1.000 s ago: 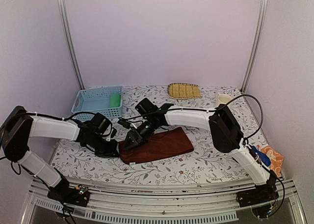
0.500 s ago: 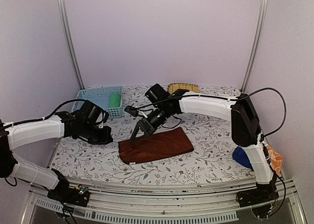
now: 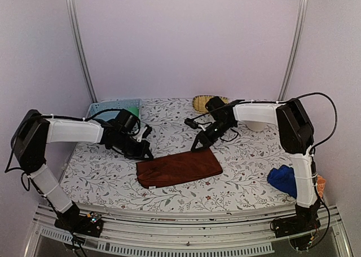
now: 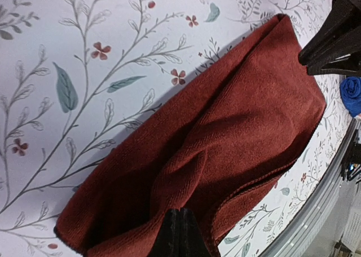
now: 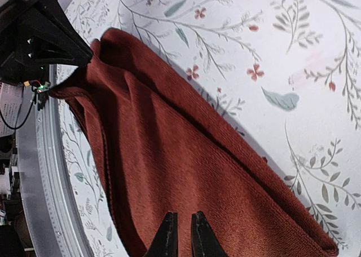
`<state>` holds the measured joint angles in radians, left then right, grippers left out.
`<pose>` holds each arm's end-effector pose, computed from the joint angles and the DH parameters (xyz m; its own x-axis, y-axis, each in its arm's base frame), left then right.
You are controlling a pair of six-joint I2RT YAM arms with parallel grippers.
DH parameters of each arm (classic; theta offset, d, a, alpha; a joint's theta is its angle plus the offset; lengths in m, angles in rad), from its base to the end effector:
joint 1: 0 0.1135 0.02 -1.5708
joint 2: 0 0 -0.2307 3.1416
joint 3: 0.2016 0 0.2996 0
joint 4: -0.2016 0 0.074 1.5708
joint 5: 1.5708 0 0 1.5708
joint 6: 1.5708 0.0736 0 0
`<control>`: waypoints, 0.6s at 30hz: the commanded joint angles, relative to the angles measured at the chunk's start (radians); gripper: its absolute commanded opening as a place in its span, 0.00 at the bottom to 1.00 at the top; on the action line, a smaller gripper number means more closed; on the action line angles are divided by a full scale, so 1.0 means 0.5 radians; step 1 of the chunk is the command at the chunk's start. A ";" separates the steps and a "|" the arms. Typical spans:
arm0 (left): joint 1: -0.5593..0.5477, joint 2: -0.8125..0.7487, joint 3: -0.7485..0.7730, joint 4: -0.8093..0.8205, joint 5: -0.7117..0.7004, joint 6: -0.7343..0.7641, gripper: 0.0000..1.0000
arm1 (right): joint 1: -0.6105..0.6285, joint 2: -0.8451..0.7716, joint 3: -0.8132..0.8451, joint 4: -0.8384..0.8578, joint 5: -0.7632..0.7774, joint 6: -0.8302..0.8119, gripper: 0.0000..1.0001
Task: Roll the towels
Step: Smooth out the towel at the center of the board.
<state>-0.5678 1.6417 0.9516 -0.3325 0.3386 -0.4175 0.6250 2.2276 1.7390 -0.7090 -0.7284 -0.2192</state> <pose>0.3036 -0.2226 0.0806 -0.9226 0.1349 -0.3614 0.3053 0.8279 -0.4705 0.3729 0.3295 0.0913 -0.5993 -0.6325 -0.4907 -0.7825 0.3336 0.5257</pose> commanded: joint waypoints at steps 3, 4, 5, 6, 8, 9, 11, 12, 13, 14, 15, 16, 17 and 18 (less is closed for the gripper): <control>-0.098 0.096 0.051 0.033 0.304 0.155 0.01 | -0.038 0.008 -0.211 0.062 0.095 -0.212 0.11; -0.113 0.093 0.031 0.026 0.336 0.159 0.01 | -0.044 0.017 -0.232 0.078 0.102 -0.212 0.11; -0.127 0.088 0.002 0.014 0.358 0.158 0.02 | -0.055 0.029 -0.244 0.088 0.105 -0.207 0.11; -0.141 0.080 -0.024 -0.009 0.369 0.157 0.02 | -0.069 0.048 -0.245 0.097 0.097 -0.198 0.11; -0.177 0.026 -0.097 -0.049 0.374 0.145 0.02 | -0.096 0.074 -0.244 0.100 0.053 -0.181 0.11; -0.200 -0.022 -0.150 -0.057 0.382 0.131 0.02 | -0.108 0.082 -0.246 0.099 0.034 -0.165 0.11; -0.259 -0.153 -0.274 -0.074 0.396 0.094 0.02 | -0.126 0.071 -0.257 0.097 0.009 -0.155 0.11; -0.277 -0.216 -0.335 -0.090 0.399 0.067 0.02 | -0.129 0.061 -0.266 0.099 0.000 -0.156 0.11; -0.286 -0.280 -0.394 -0.112 0.402 0.048 0.02 | -0.132 0.046 -0.275 0.096 -0.007 -0.165 0.12; -0.290 -0.330 -0.457 -0.132 0.407 0.026 0.02 | -0.131 0.031 -0.282 0.098 -0.011 -0.176 0.12; -0.291 -0.386 -0.487 -0.156 0.421 0.016 0.02 | -0.130 0.015 -0.286 0.094 -0.016 -0.180 0.12; -0.289 -0.441 -0.502 -0.169 0.435 0.009 0.01 | -0.133 -0.001 -0.287 0.087 -0.028 -0.188 0.12; -0.291 -0.487 -0.496 -0.182 0.434 0.007 0.02 | -0.133 -0.012 -0.285 0.081 -0.040 -0.195 0.12; -0.291 -0.534 -0.468 -0.193 0.419 0.014 0.02 | -0.131 -0.027 -0.283 0.080 -0.051 -0.204 0.13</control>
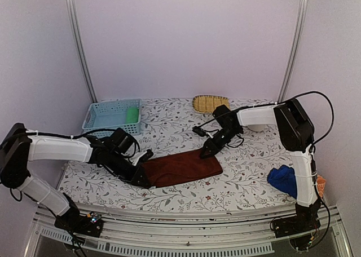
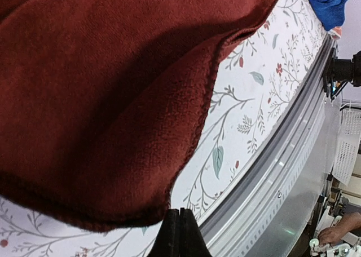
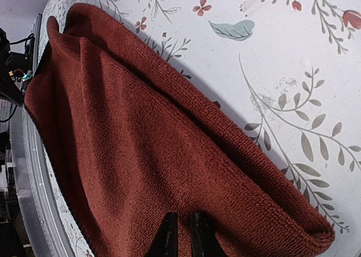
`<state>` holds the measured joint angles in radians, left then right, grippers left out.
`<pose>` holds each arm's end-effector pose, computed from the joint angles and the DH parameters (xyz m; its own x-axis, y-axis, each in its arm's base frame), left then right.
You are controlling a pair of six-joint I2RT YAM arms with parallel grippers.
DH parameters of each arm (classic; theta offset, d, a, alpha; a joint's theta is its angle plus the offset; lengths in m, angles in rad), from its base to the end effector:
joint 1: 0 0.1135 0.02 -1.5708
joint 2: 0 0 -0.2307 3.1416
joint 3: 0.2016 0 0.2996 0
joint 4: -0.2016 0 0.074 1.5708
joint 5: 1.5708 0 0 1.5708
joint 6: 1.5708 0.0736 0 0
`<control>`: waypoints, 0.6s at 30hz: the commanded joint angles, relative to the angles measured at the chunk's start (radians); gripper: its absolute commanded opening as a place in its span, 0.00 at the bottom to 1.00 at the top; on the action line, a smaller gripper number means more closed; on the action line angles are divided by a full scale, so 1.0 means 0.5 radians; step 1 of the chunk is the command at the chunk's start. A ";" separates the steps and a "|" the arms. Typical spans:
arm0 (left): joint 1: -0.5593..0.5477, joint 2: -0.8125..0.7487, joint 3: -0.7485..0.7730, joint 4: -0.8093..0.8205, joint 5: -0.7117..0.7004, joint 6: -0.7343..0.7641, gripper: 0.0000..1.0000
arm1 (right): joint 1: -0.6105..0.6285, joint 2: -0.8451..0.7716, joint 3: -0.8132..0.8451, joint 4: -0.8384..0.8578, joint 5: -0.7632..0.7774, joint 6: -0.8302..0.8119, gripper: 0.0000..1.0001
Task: Roll the towels
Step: Smooth out the towel at the center of the board.
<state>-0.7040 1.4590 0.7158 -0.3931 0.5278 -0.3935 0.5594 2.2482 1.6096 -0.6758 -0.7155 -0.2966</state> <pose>0.2115 -0.2282 0.0635 -0.9150 0.3424 -0.2136 0.4006 0.7066 -0.5833 0.3718 0.2898 0.0411 -0.6258 -0.6521 -0.4280 -0.7575 0.3773 0.5327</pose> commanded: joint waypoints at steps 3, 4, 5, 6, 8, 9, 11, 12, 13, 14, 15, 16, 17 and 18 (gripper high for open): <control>-0.013 -0.270 0.142 -0.076 -0.142 -0.001 0.02 | 0.000 -0.096 -0.021 0.005 -0.094 -0.068 0.14; -0.007 -0.282 0.177 -0.052 -0.253 0.000 0.03 | 0.000 -0.099 -0.020 0.006 -0.094 -0.071 0.14; 0.006 -0.270 0.216 -0.028 -0.344 0.006 0.04 | -0.001 -0.103 -0.022 0.003 -0.094 -0.077 0.14; 0.021 -0.233 0.250 -0.013 -0.416 0.019 0.05 | -0.002 -0.103 -0.021 0.000 -0.094 -0.080 0.14; 0.069 -0.086 0.355 -0.004 -0.499 0.038 0.06 | -0.001 -0.101 -0.030 0.000 -0.088 -0.089 0.15; 0.084 0.008 0.418 -0.015 -0.501 0.060 0.06 | -0.002 -0.095 -0.031 -0.001 -0.088 -0.092 0.15; 0.083 0.230 0.564 -0.035 -0.413 0.117 0.05 | -0.002 -0.079 -0.031 -0.002 -0.091 -0.093 0.15; 0.073 0.323 0.617 -0.033 -0.374 0.141 0.05 | -0.002 -0.071 -0.029 -0.004 -0.089 -0.094 0.15; 0.060 0.409 0.656 -0.031 -0.349 0.163 0.05 | -0.002 -0.067 -0.026 -0.006 -0.086 -0.096 0.15; 0.045 0.476 0.686 -0.030 -0.299 0.192 0.05 | -0.002 -0.062 -0.024 -0.007 -0.083 -0.095 0.15; 0.021 0.540 0.712 -0.035 -0.259 0.215 0.05 | -0.002 -0.060 -0.028 -0.007 -0.080 -0.094 0.15; 0.000 0.587 0.718 -0.044 -0.225 0.231 0.04 | -0.001 -0.060 -0.030 -0.010 -0.079 -0.094 0.15; -0.027 0.626 0.711 -0.057 -0.189 0.243 0.04 | -0.002 -0.057 -0.033 -0.013 -0.079 -0.096 0.15; -0.057 0.629 0.683 -0.060 -0.158 0.252 0.04 | -0.001 -0.054 -0.036 -0.013 -0.079 -0.097 0.15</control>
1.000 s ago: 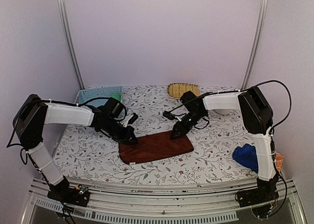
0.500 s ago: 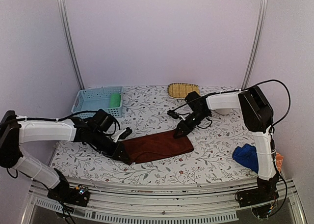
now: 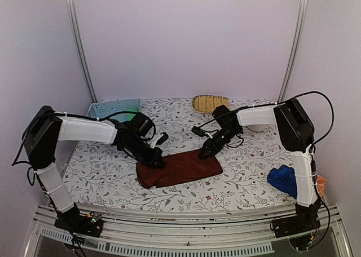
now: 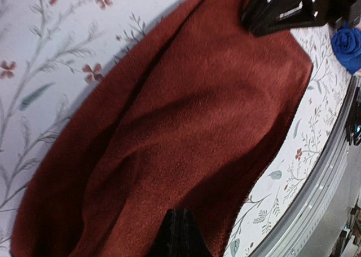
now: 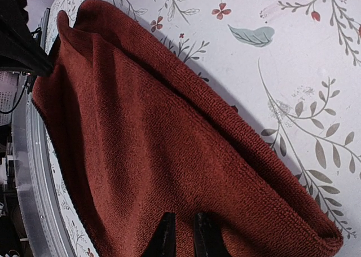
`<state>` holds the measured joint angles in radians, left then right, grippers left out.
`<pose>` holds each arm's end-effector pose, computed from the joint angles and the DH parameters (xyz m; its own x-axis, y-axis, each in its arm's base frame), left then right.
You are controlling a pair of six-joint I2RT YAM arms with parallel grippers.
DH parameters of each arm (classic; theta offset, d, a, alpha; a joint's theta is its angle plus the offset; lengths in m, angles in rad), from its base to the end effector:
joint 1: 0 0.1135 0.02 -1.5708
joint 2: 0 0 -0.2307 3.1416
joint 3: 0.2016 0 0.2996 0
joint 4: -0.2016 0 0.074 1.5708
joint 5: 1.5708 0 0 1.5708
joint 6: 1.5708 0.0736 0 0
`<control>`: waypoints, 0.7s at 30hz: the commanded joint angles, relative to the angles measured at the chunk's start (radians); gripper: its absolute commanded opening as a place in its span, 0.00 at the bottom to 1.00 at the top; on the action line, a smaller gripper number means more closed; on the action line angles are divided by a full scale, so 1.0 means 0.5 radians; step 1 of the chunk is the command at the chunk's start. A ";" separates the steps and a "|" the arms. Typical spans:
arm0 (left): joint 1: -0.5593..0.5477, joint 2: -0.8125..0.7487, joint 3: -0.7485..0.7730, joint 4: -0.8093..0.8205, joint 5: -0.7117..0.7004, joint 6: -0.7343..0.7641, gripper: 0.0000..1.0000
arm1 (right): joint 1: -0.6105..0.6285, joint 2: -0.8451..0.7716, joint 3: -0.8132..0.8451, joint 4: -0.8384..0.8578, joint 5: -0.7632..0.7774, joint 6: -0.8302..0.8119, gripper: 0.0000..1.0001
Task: Roll the towels
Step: Smooth out the towel at the center of the board.
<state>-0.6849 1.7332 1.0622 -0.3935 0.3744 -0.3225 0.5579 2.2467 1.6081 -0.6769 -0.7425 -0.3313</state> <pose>0.2878 -0.2698 0.0810 -0.8725 0.3318 -0.3586 0.4740 0.7526 -0.4570 0.3708 0.2901 0.0426 -0.6022 -0.6583 -0.4516 -0.7728 0.3390 0.5365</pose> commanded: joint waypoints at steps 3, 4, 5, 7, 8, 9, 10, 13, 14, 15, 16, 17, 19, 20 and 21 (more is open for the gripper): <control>-0.195 -0.012 -0.184 -0.033 0.221 0.108 0.04 | 0.002 -0.049 -0.045 -0.010 -0.019 -0.036 0.15; -0.214 -0.055 -0.267 0.014 0.242 0.094 0.04 | 0.001 -0.046 -0.045 -0.010 -0.016 -0.039 0.15; -0.219 -0.102 -0.362 0.057 0.249 0.061 0.04 | 0.001 -0.043 -0.044 -0.012 -0.015 -0.040 0.15; -0.216 -0.171 -0.505 0.081 0.205 -0.003 0.04 | 0.002 -0.040 -0.044 -0.013 -0.012 -0.040 0.15; -0.215 -0.197 -0.551 0.069 0.185 -0.016 0.04 | 0.001 -0.040 -0.047 -0.016 -0.010 -0.041 0.15; -0.215 -0.221 -0.582 0.056 0.171 -0.029 0.04 | 0.001 -0.041 -0.049 -0.015 -0.009 -0.043 0.16; -0.214 -0.254 -0.603 0.041 0.151 -0.040 0.04 | 0.000 -0.044 -0.052 -0.020 -0.006 -0.045 0.16; -0.197 -0.363 -0.590 0.036 0.048 -0.062 0.03 | -0.002 -0.048 -0.056 -0.016 -0.003 -0.049 0.16; -0.187 -0.388 -0.570 0.044 0.043 -0.061 0.02 | -0.002 -0.048 -0.056 -0.018 -0.003 -0.049 0.16; -0.175 -0.407 -0.544 0.056 0.027 -0.061 0.01 | -0.001 -0.048 -0.056 -0.020 -0.003 -0.049 0.16; -0.162 -0.425 -0.513 0.067 -0.018 -0.063 0.01 | -0.002 -0.051 -0.056 -0.018 -0.003 -0.049 0.16; -0.146 -0.440 -0.498 0.088 -0.056 -0.072 0.00 | -0.002 -0.056 -0.056 -0.019 -0.003 -0.049 0.16; -0.087 -0.460 -0.481 0.130 -0.127 -0.110 0.03 | -0.002 -0.062 -0.056 -0.018 0.002 -0.051 0.16; -0.056 -0.460 -0.472 0.138 -0.189 -0.143 0.05 | -0.002 -0.067 -0.056 -0.020 0.007 -0.052 0.16; -0.014 -0.462 -0.471 0.141 -0.241 -0.176 0.06 | -0.003 -0.069 -0.059 -0.020 0.011 -0.054 0.16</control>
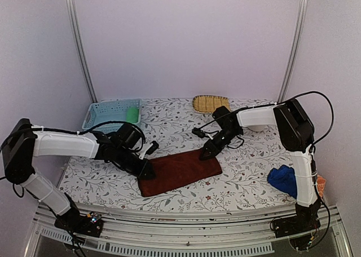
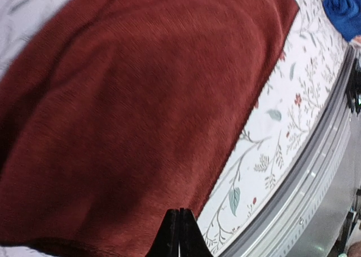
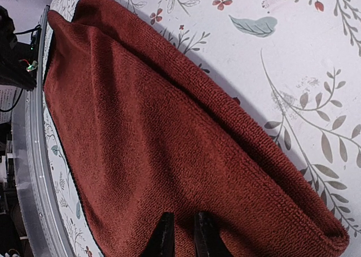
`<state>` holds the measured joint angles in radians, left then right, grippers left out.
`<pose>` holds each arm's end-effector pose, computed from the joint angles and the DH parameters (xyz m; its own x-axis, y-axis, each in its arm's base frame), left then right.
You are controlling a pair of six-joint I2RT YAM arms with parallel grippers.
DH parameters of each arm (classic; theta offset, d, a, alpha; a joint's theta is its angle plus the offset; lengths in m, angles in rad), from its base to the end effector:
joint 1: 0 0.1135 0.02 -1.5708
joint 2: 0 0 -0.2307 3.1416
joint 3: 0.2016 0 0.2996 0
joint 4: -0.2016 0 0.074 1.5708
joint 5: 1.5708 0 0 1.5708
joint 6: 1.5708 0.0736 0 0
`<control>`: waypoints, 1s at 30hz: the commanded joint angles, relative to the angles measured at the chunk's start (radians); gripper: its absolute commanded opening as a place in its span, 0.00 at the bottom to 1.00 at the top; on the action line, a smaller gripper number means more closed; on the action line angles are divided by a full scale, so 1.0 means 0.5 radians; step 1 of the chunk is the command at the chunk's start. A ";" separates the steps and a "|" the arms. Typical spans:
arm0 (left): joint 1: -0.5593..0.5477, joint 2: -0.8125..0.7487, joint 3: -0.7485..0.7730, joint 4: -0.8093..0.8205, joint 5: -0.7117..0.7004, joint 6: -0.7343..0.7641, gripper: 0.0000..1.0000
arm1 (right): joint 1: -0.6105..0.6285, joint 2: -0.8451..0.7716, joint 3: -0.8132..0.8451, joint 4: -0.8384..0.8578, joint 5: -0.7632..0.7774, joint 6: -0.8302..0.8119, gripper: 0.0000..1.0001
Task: Roll the towels
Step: Smooth out the towel at the center of the board, then adjust the towel at the center of the board.
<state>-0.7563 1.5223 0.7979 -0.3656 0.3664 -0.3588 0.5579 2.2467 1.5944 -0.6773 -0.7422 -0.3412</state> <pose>0.2251 -0.2487 0.0678 -0.8711 0.3712 -0.3215 0.4863 0.7430 -0.4598 0.3679 0.2882 0.0384 -0.5999 -0.6651 -0.4447 -0.7724 0.3366 0.5386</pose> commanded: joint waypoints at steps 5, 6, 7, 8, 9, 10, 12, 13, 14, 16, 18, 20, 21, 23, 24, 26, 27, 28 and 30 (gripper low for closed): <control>0.314 0.007 -0.016 0.255 -0.070 -0.195 0.08 | -0.005 -0.064 -0.031 -0.020 0.018 -0.039 0.17; 0.328 0.024 -0.030 0.281 -0.041 -0.197 0.08 | -0.007 -0.063 -0.034 -0.020 0.018 -0.041 0.17; 0.337 0.046 -0.041 0.292 -0.045 -0.201 0.08 | -0.008 -0.058 -0.035 -0.022 0.020 -0.041 0.17; 0.350 0.073 -0.046 0.286 -0.073 -0.203 0.08 | -0.008 -0.055 -0.035 -0.021 0.023 -0.042 0.18; 0.365 0.103 -0.046 0.258 -0.128 -0.217 0.08 | -0.011 -0.052 -0.035 -0.020 0.030 -0.042 0.18; 0.381 0.132 -0.041 0.217 -0.192 -0.235 0.08 | -0.012 -0.051 -0.035 -0.018 0.043 -0.039 0.18; 0.398 0.177 -0.036 0.149 -0.303 -0.263 0.09 | -0.028 -0.046 -0.039 -0.014 0.077 -0.018 0.18; 0.399 0.193 -0.039 0.134 -0.329 -0.270 0.09 | -0.037 -0.046 -0.049 -0.006 0.087 -0.001 0.18; 0.399 0.208 -0.042 0.122 -0.340 -0.288 0.09 | -0.054 -0.053 -0.070 0.014 0.087 0.031 0.18; 0.399 0.237 -0.043 0.065 -0.412 -0.312 0.09 | -0.092 -0.068 -0.120 0.056 0.113 0.080 0.18; 0.403 0.265 -0.037 -0.010 -0.544 -0.329 0.09 | -0.131 -0.067 -0.155 0.072 0.203 0.140 0.22; 0.402 0.297 -0.017 -0.070 -0.647 -0.332 0.09 | -0.178 -0.072 -0.198 0.085 0.251 0.174 0.22; 0.401 0.308 -0.001 -0.076 -0.656 -0.324 0.09 | -0.197 -0.074 -0.229 0.088 0.254 0.188 0.22; 0.399 0.318 0.045 -0.046 -0.622 -0.296 0.09 | -0.211 -0.098 -0.292 0.086 0.246 0.185 0.22; 0.397 0.316 0.074 -0.023 -0.592 -0.278 0.09 | -0.211 -0.117 -0.332 0.082 0.206 0.160 0.21; 0.390 0.318 0.153 0.026 -0.537 -0.214 0.09 | -0.206 -0.164 -0.422 0.073 0.127 0.124 0.21; 0.387 0.335 0.206 0.037 -0.527 -0.182 0.09 | -0.201 -0.188 -0.469 0.065 0.114 0.096 0.20; 0.387 0.364 0.274 0.043 -0.520 -0.142 0.09 | -0.195 -0.218 -0.513 0.057 0.110 0.079 0.20; 0.387 0.459 0.426 0.026 -0.528 -0.073 0.09 | -0.178 -0.287 -0.615 0.039 0.093 0.035 0.20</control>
<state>-0.5682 1.6859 0.8879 -0.3412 0.1295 -0.4740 0.4633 2.1426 1.3884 -0.5858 -0.7471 -0.2840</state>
